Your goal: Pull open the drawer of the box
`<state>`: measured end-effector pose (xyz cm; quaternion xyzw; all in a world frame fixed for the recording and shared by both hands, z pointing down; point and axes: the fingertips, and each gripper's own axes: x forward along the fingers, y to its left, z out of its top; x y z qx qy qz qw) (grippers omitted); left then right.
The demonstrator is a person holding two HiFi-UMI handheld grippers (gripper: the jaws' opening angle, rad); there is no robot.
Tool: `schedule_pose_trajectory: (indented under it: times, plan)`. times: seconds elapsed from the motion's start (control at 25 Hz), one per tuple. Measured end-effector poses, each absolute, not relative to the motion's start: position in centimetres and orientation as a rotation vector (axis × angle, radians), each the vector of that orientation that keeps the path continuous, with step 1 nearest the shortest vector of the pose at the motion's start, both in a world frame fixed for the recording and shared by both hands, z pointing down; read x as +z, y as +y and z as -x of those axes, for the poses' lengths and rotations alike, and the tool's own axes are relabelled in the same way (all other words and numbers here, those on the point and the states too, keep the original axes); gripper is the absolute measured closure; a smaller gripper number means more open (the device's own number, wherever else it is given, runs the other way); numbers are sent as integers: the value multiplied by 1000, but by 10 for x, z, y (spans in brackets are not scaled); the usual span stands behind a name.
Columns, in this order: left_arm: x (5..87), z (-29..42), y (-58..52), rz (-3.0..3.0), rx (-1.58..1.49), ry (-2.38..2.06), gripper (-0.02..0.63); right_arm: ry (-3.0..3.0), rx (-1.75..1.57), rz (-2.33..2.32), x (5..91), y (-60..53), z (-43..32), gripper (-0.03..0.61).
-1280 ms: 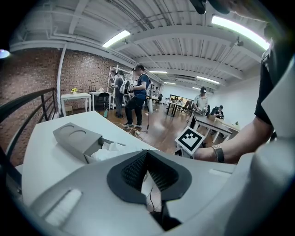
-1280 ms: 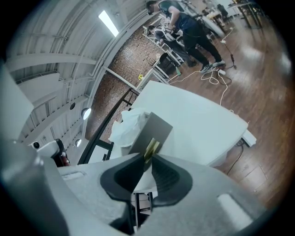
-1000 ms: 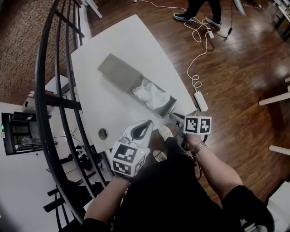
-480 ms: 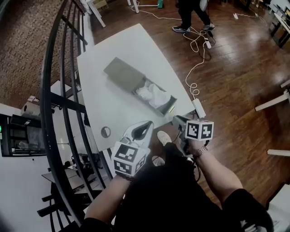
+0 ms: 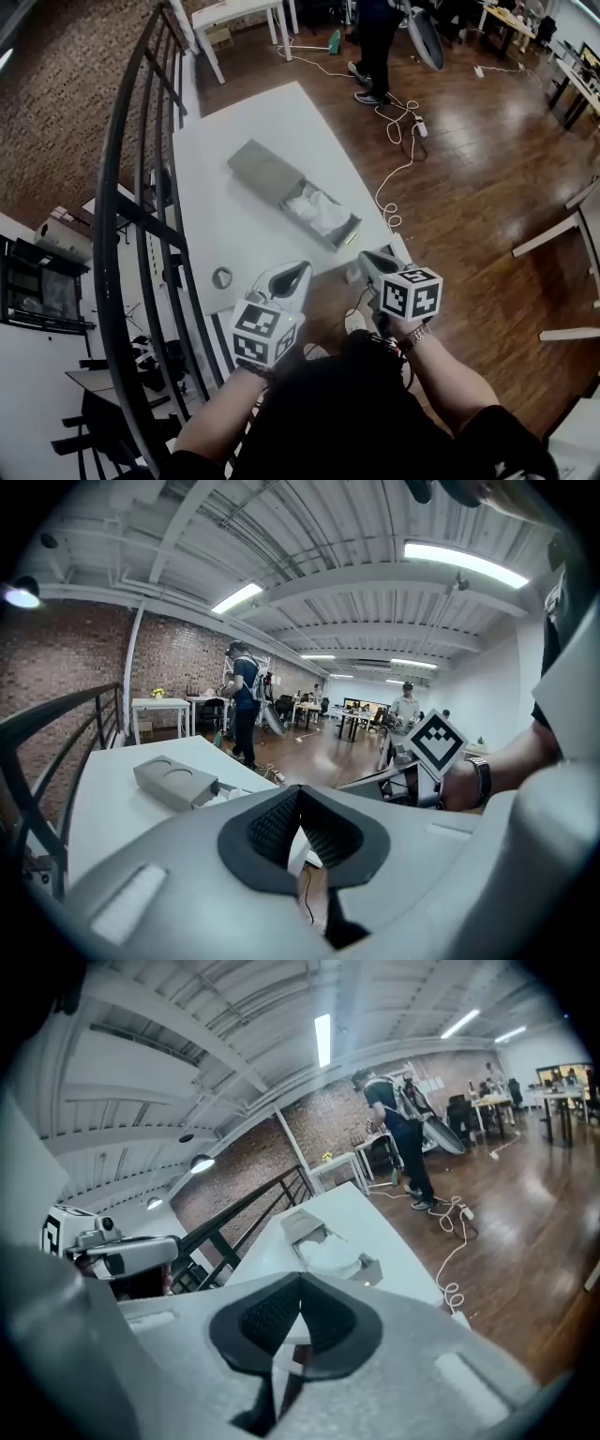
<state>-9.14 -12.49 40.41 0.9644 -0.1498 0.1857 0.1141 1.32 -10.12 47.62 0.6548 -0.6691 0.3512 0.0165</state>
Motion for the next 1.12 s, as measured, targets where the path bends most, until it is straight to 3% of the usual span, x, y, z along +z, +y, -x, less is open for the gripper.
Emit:
schedule_pose_trajectory:
  times: [0.6,1.12]
  plan:
    - [373,80,-87,-2787,404,-675,597,-2331,510,-1757,383,-67,16,586]
    - [356,54,2,-2750,359,-867,598,-2493,345,-1552,352,15,14,586]
